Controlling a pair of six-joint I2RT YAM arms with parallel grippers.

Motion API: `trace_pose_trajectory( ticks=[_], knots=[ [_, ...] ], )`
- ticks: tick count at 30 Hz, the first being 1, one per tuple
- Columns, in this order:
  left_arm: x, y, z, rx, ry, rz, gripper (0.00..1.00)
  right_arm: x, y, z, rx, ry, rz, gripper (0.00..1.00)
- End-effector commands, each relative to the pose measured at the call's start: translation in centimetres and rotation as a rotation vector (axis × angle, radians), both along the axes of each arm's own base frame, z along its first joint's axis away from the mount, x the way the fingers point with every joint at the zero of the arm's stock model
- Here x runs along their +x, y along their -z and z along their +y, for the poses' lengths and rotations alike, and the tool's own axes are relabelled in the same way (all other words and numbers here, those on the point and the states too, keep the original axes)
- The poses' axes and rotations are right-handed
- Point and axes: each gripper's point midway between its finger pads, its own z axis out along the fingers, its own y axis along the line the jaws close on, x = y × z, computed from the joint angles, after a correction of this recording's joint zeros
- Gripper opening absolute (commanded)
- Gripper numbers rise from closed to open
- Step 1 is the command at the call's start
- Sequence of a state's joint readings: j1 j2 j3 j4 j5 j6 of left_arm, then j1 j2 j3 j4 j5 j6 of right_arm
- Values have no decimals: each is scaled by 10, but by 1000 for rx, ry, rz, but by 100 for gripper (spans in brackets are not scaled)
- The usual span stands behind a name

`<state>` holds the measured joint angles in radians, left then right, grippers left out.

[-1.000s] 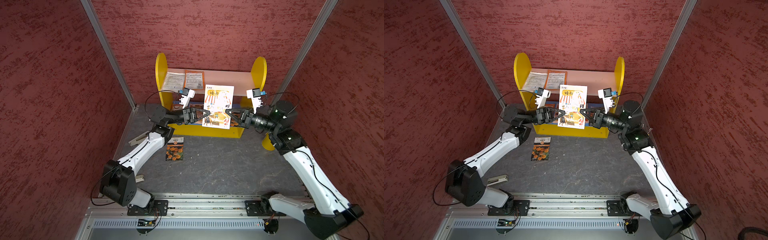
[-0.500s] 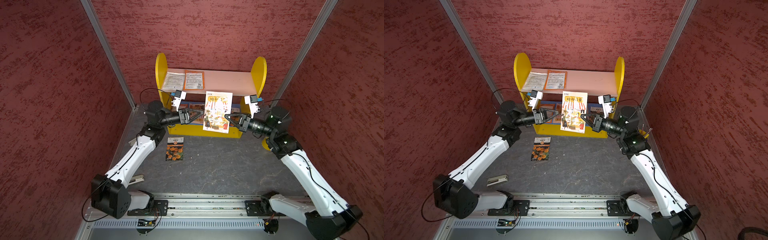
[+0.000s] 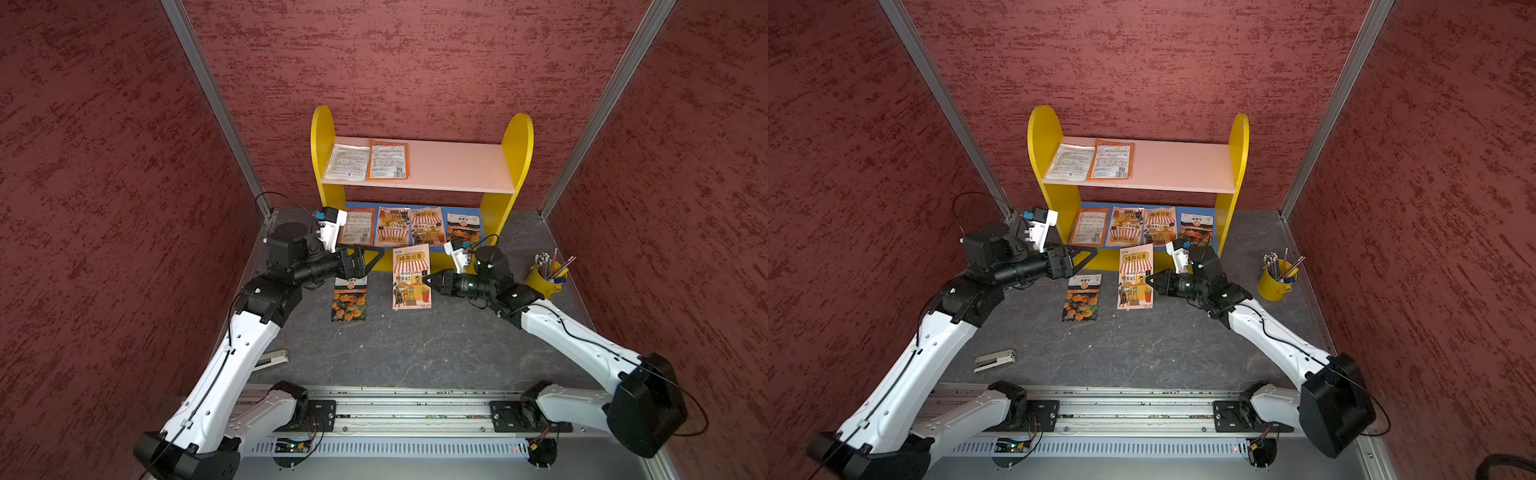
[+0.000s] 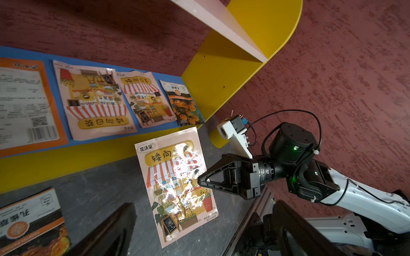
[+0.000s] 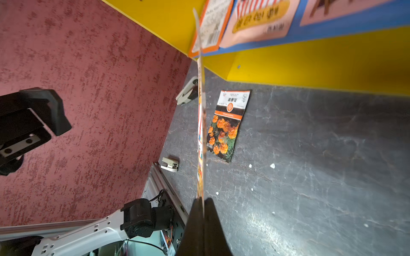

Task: Take the seed bag off the shelf
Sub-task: Place the seed packet at the center of the board.

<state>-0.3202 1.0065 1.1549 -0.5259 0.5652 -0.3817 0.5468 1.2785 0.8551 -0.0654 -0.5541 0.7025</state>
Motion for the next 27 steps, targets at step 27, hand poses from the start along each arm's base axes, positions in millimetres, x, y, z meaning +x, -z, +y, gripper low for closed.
trace_pose_trajectory(
  ticks=[27],
  knots=[
    [-37,55,48,318,-218,-31,100,41,122,65,-44,25,171,0]
  ],
)
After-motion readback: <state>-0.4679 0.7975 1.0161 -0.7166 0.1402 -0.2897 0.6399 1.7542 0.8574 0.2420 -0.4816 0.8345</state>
